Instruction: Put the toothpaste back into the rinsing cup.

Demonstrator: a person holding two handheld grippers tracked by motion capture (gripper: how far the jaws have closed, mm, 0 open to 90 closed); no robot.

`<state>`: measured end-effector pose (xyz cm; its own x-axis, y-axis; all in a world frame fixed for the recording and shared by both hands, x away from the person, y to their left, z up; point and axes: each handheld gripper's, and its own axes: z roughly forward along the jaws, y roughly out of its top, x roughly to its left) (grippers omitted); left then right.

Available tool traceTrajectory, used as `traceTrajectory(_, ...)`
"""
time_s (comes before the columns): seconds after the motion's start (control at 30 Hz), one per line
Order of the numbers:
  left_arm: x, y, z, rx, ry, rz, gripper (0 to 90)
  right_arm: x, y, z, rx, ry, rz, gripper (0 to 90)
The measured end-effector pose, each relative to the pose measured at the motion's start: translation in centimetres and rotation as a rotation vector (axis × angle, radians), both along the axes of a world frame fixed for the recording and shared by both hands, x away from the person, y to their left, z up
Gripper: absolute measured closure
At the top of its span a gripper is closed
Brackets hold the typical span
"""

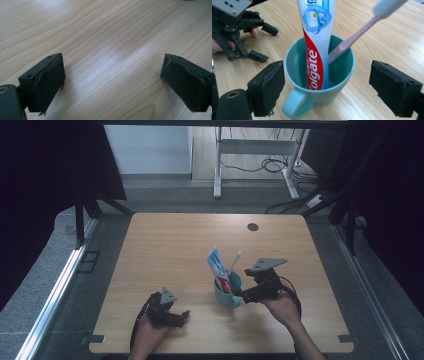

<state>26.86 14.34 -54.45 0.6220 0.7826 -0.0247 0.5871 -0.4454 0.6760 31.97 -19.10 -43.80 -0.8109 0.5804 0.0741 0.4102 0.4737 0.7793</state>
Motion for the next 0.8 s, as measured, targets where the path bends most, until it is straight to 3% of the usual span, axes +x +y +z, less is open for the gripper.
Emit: traceTrajectory(0.8,0.0,0.0,0.0,-0.001,-0.002,0.001,5.4,-0.6,-4.3,-0.6,-0.061,-0.006,-0.105,4.8)
